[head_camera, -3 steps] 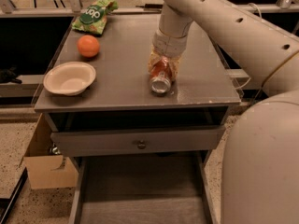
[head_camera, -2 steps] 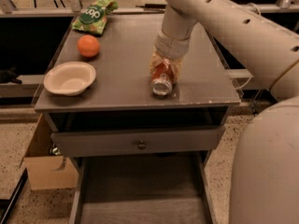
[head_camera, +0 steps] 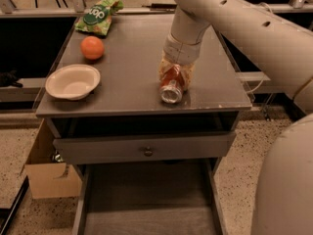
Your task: Place coke can into middle drawer
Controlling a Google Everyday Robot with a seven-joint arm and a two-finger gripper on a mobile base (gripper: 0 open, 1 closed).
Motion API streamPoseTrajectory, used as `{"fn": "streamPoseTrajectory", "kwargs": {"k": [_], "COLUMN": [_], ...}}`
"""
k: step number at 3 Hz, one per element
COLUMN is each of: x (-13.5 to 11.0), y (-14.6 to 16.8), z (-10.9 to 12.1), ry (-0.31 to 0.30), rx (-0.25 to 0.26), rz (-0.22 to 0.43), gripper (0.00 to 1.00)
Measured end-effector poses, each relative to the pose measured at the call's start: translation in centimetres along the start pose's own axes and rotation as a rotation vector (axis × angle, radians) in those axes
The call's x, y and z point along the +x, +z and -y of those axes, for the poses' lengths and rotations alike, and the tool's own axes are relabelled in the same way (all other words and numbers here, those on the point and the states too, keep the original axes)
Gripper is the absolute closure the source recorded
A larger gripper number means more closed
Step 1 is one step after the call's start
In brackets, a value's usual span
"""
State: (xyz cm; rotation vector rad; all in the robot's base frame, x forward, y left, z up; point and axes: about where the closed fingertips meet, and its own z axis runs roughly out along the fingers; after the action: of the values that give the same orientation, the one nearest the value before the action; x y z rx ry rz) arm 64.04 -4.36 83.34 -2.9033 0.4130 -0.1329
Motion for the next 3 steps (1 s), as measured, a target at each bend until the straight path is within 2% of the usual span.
{"fn": "streamPoseTrajectory", "kwargs": {"k": [1,2,3], "x": [0.0,0.7,-0.2], "y": [0.0,-3.0,-7.1], "z": [0.0,0.3,-1.0], "ry": [0.0,0.023,0.055], "rx": [0.0,0.008,0.019], "rz": [0.0,-0.064,-0.155], "gripper": [1.0,1.0,1.0]}}
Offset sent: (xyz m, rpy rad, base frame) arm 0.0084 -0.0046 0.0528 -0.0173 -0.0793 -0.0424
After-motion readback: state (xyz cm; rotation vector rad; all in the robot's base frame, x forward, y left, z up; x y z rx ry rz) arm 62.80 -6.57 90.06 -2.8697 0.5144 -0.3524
